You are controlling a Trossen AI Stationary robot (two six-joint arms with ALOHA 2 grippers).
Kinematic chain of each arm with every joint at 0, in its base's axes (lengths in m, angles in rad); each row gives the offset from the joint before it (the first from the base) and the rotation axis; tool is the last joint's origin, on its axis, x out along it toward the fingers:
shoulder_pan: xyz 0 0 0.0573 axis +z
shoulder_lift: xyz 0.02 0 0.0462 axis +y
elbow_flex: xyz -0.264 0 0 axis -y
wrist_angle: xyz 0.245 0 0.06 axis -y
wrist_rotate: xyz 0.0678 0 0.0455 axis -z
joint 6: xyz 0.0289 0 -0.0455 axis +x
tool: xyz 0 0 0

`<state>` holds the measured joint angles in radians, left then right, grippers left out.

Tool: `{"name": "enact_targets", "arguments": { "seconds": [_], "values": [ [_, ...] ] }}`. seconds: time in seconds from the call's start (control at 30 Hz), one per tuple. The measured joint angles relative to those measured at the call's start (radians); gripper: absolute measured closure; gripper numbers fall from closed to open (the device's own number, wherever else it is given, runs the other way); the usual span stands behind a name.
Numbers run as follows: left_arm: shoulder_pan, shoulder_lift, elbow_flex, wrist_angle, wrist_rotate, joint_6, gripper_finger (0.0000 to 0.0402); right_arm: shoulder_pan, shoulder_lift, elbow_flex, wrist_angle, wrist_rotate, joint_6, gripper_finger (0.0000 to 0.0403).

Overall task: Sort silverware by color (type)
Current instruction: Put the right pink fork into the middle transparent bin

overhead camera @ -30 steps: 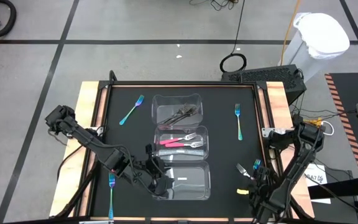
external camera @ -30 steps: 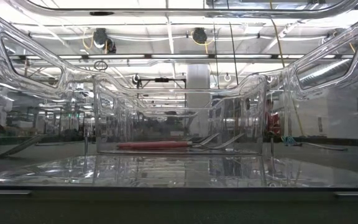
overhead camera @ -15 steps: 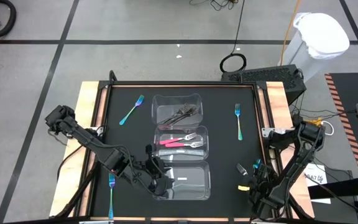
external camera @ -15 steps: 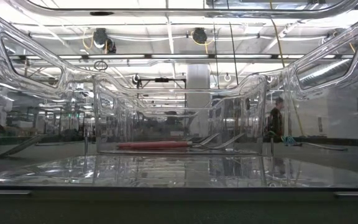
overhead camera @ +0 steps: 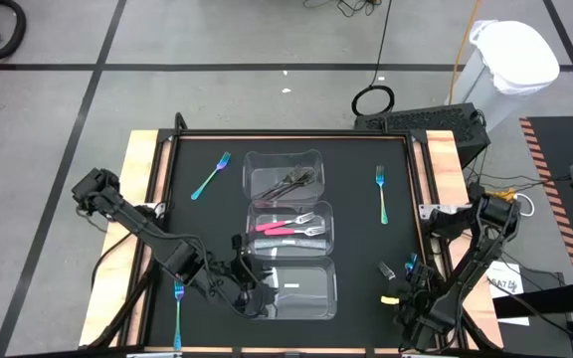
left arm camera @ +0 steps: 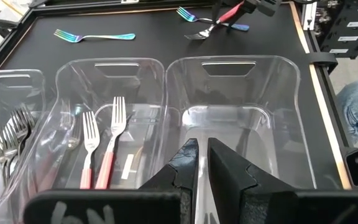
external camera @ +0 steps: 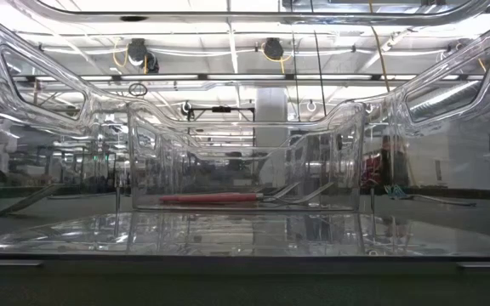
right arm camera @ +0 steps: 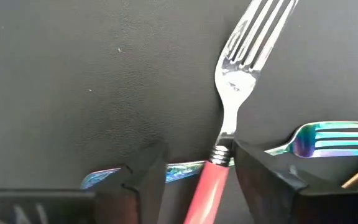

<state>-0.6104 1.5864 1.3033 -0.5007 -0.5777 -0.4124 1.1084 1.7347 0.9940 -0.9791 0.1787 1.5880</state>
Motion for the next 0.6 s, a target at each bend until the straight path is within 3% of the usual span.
{"name": "enact_targets", "arguments": {
  "seconds": [0.27,0.5,0.6],
  "values": [
    [-0.008,0.000,0.000,0.000,0.000,0.000,0.0363,-0.001,-0.001,-0.093,0.080,-0.031,0.032,0.0274],
    [-0.008,0.000,0.000,0.000,0.000,0.000,0.0363,-0.001,0.000,-0.095,0.097,-0.035,0.019,0.0360],
    [-0.008,-0.001,0.000,0.000,0.000,0.000,0.0363,-0.001,0.001,-0.095,0.091,-0.039,0.009,0.0368]
  ]
}}
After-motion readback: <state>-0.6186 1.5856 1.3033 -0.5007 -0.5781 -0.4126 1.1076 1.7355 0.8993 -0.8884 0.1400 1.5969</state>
